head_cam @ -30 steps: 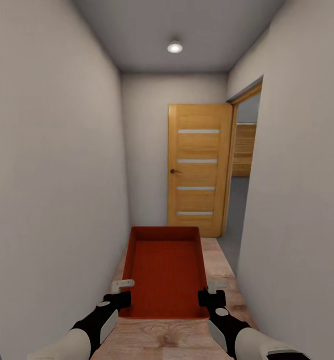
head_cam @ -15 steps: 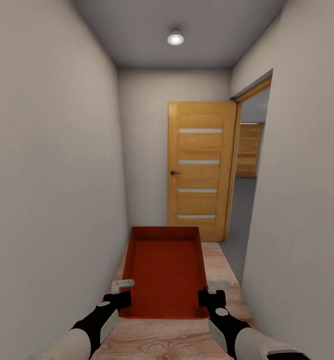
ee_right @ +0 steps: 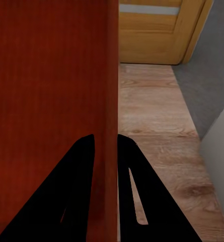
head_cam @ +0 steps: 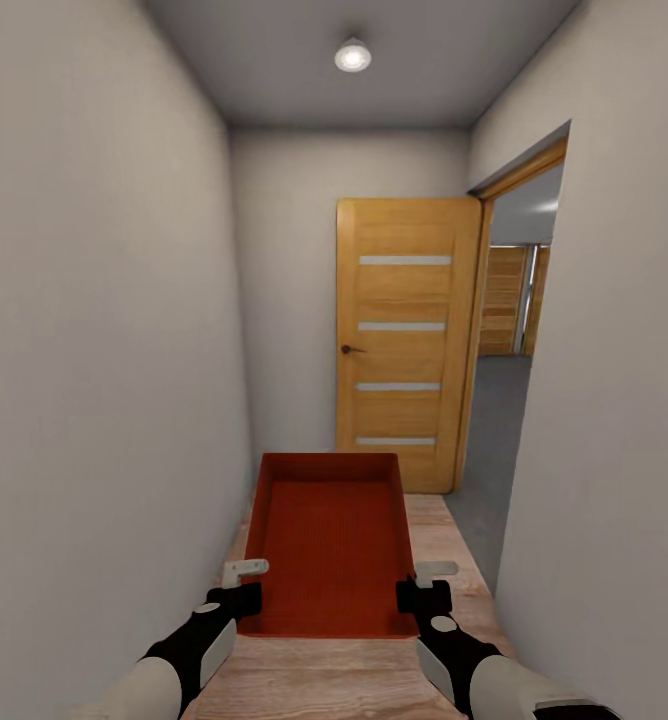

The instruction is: Move the two storage containers from the living room to the garage. In the garage, place one container on the floor and stack the other container on top of it (either order is fine).

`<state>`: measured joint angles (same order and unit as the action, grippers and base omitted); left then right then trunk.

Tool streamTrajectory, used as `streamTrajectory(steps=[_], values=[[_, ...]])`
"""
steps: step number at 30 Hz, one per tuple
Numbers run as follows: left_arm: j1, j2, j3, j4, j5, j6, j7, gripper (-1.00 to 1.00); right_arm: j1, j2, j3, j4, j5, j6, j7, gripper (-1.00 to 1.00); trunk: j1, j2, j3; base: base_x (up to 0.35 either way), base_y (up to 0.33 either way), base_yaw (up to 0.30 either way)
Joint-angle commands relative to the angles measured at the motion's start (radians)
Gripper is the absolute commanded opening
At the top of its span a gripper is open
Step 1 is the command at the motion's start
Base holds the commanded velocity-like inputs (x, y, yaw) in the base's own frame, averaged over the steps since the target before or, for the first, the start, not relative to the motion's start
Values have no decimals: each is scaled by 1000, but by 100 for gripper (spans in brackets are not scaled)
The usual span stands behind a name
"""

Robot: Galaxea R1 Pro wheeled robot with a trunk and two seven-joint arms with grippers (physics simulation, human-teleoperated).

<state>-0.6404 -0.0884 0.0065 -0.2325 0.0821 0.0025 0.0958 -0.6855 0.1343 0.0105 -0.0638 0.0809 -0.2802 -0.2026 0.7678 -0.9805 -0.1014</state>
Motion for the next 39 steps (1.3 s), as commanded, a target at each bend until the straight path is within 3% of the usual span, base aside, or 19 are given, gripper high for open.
streamTrajectory(steps=[1,39], values=[[1,9,-8,-1,-2,1,32,-100,-2,1,-90,-50,-3,4,8,-100,1,-1,-2,322,0,0],[1,9,-9,-1,-2,1,32,-100,-2,1,-90,-50,-3,4,8,-100,1,-1,-2,322,0,0]])
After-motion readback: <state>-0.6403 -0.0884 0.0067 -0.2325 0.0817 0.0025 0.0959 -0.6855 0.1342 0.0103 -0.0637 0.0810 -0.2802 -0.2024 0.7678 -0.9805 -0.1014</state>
